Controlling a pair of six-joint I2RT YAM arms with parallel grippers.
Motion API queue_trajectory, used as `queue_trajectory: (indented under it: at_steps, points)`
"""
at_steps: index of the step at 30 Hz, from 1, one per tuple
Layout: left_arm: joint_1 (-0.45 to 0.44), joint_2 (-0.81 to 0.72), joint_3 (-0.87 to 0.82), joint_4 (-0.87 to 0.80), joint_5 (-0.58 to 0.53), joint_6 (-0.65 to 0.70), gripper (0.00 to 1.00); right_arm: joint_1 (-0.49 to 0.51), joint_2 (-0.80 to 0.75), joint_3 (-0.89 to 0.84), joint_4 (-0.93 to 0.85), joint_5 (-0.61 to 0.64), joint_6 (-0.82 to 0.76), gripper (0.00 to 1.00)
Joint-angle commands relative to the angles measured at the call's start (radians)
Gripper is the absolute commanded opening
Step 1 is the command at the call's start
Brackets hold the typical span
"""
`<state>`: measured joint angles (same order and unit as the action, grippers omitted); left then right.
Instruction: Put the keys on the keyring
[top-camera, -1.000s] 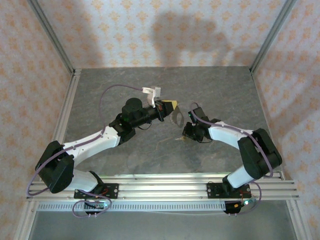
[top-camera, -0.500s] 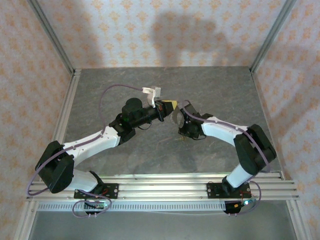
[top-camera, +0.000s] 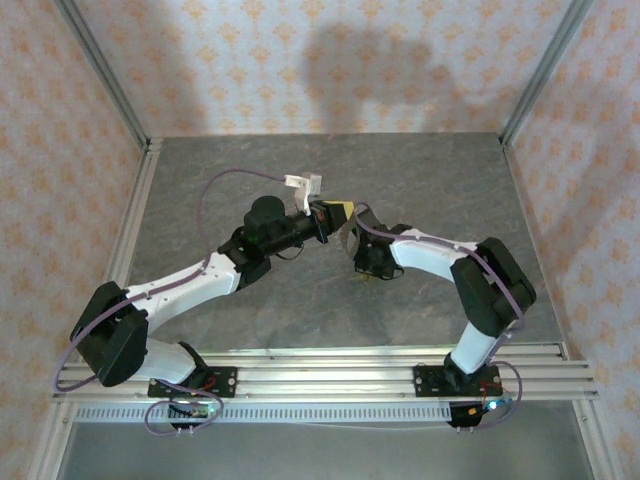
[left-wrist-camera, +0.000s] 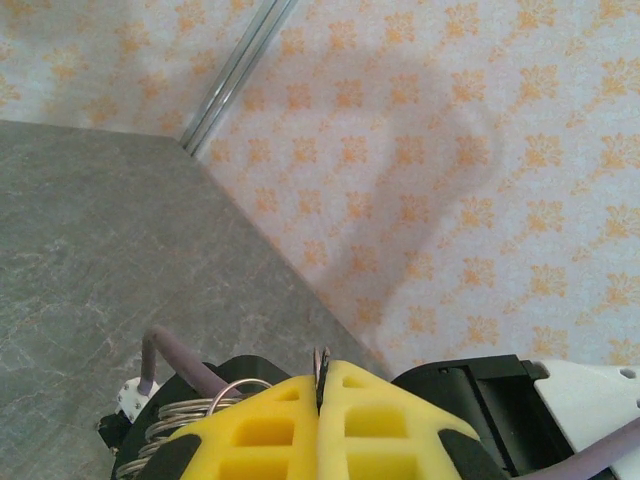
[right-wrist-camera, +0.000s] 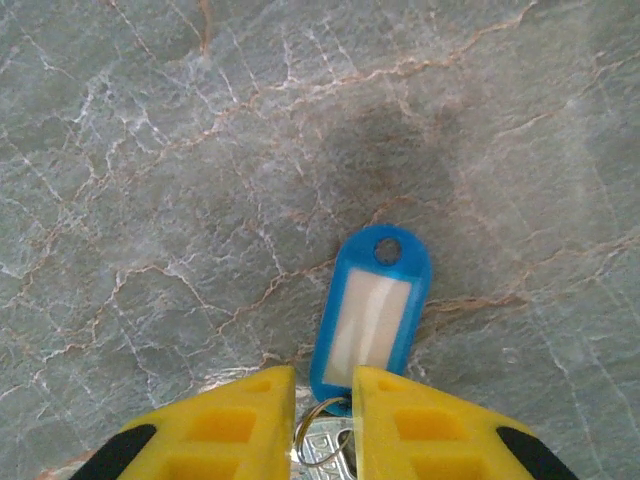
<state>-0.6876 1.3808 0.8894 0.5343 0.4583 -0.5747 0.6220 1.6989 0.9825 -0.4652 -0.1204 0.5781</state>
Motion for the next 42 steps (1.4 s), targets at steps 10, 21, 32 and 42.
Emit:
queue_trajectory:
  at_steps: [10,21,32,42]
  points:
    - [-0.01,-0.023,0.028,0.029,-0.018,0.021,0.0,0.007,0.021,0.022,-0.042,0.057,-0.023,0.13]
    - [-0.01,-0.019,0.034,0.032,-0.017,0.016,0.0,0.007,-0.013,0.005,-0.064,0.071,-0.035,0.22]
    - [-0.01,-0.014,0.034,0.038,-0.015,0.01,0.0,0.007,-0.039,-0.028,-0.067,0.083,-0.038,0.21]
    - [-0.012,-0.01,0.036,0.043,-0.015,0.008,0.0,0.008,-0.029,-0.033,-0.09,0.116,-0.053,0.02]
